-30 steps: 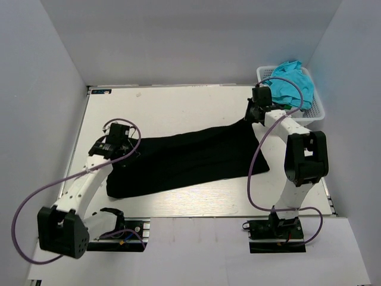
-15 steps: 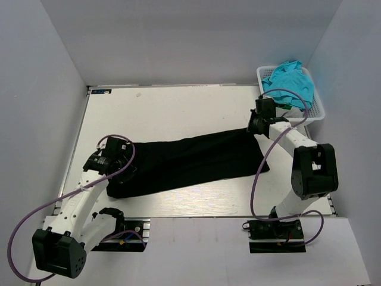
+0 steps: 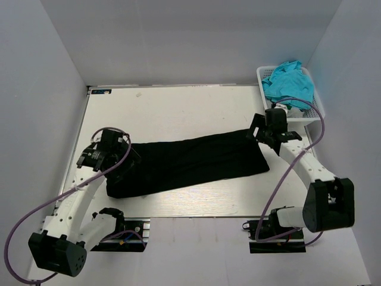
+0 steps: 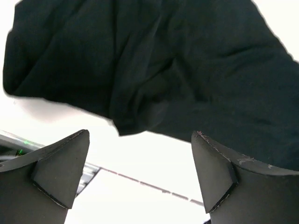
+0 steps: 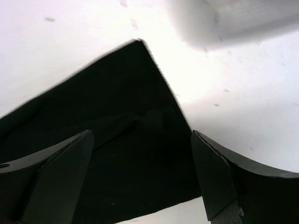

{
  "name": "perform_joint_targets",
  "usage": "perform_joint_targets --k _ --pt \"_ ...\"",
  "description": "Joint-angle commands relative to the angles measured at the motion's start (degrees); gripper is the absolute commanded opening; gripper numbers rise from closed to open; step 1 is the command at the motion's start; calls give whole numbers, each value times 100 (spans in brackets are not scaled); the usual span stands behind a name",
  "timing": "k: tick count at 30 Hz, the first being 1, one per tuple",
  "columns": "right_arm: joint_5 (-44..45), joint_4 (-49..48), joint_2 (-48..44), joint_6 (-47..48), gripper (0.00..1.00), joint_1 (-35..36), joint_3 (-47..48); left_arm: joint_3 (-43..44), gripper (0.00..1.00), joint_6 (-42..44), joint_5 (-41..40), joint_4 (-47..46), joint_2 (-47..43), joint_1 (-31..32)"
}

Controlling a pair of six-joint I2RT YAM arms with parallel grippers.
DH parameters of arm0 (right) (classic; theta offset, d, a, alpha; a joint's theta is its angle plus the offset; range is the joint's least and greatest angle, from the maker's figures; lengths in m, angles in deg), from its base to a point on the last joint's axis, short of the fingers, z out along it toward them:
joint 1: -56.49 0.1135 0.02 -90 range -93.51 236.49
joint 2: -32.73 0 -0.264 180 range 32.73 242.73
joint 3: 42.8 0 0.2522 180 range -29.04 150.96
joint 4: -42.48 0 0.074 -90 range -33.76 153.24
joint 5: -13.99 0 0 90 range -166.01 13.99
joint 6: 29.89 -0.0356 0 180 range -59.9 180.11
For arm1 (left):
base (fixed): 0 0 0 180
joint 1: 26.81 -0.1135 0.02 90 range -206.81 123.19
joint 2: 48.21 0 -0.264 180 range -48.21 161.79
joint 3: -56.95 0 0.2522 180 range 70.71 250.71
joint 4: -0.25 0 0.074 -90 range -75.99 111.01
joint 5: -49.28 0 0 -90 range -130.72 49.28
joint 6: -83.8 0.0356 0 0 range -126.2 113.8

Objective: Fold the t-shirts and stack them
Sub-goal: Fold the other side of the tshirt into a rectangle

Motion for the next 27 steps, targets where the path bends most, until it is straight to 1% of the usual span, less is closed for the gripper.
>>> perform_joint_targets --k 1,4,5,8,9,11,13,15,16,17,18,19,20,21,22,24,25,27 --pt "-892 -320 -375 177 90 31 75 112 100 124 -387 -677 451 -76" --pt "-1624 -620 -446 257 90 92 -30 252 100 247 -694 -813 1084 -76" --pt "-1861 -699 -376 344 90 136 -40 375 100 248 -782 -813 1548 -76" --pt "-2064 -700 -174 433 90 198 -5 629 91 327 -906 -813 2148 -76" --pt "-2100 -709 18 416 90 215 4 631 86 327 -967 -813 2411 -76" --pt "-2345 -796 143 363 90 233 22 561 80 467 -968 -1179 2563 -76" --pt "-2486 -849 450 241 90 242 57 482 65 467 -906 -1279 2738 -76" --pt "-2574 -858 626 135 90 242 66 481 54 415 -1028 -1218 2861 -76" --pt "-2575 -867 722 126 90 251 57 533 35 345 -1133 -1113 2914 -76" --pt "-2566 -884 802 117 90 259 31 586 29 344 -1248 -1033 2967 -76" --pt "-2523 -911 829 117 90 242 13 587 25 257 -1510 -911 2968 -76" --pt "-2522 -902 881 117 90 225 -30 587 17 256 -1617 -910 2968 -76" --pt "-2496 -911 942 117 90 224 -48 587 12 256 -1714 -857 2968 -128" --pt "-2444 -885 978 117 90 233 -57 639 5 187 -1871 -857 2915 -128" --pt "-2452 -876 1039 108 90 233 -92 639 0 186 -1873 -857 2915 -128" --pt "-2461 -884 1075 82 90 224 -154 639 0 117 -1951 -857 2862 -128" --pt "-2452 -884 1110 73 90 216 -171 639 0 116 -1952 -926 2705 -128" --pt "-2382 -867 1154 55 90 198 -189 639 0 168 -2223 -1032 2416 -128"
